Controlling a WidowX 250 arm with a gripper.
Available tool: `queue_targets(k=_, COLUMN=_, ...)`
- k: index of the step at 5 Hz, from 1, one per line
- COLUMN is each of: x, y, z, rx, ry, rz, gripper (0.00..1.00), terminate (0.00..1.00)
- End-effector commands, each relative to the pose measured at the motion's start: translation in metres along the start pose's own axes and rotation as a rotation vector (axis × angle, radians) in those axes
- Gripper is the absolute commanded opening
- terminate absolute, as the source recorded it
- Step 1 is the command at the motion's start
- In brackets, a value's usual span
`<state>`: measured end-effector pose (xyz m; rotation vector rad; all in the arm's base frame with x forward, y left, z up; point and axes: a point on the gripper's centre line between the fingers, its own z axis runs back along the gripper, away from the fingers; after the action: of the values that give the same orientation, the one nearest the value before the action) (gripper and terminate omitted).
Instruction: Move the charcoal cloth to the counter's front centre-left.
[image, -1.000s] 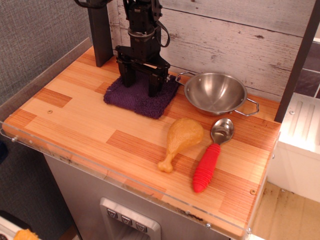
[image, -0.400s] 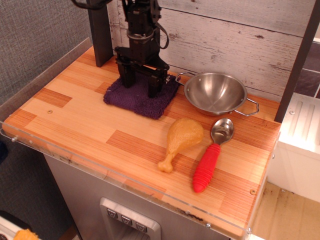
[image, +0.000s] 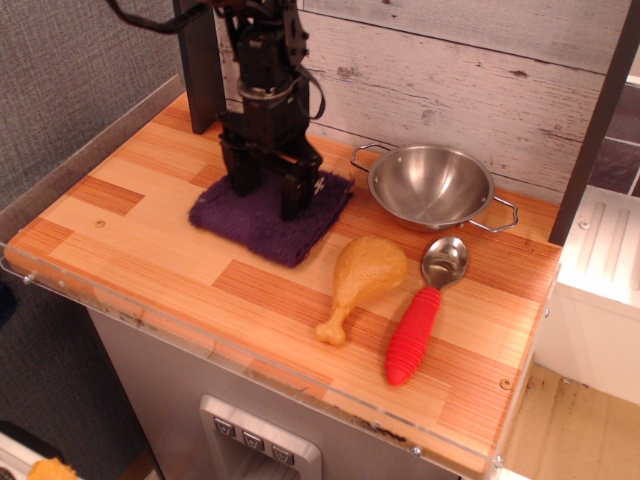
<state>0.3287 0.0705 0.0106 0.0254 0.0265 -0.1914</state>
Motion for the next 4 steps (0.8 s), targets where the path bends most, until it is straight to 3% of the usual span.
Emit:
queue_targets(k=1, x=-0.05, y=0.001, z=-0.001, rx=0.004, ry=0.063, rz=0.03, gripper=1.0, terminate=0.0)
queue_targets(k=4, x=-0.096, y=0.011, z=0.007, rx=0.006, ry=0.039, rz=0.102, gripper=1.0, terminate=0.0)
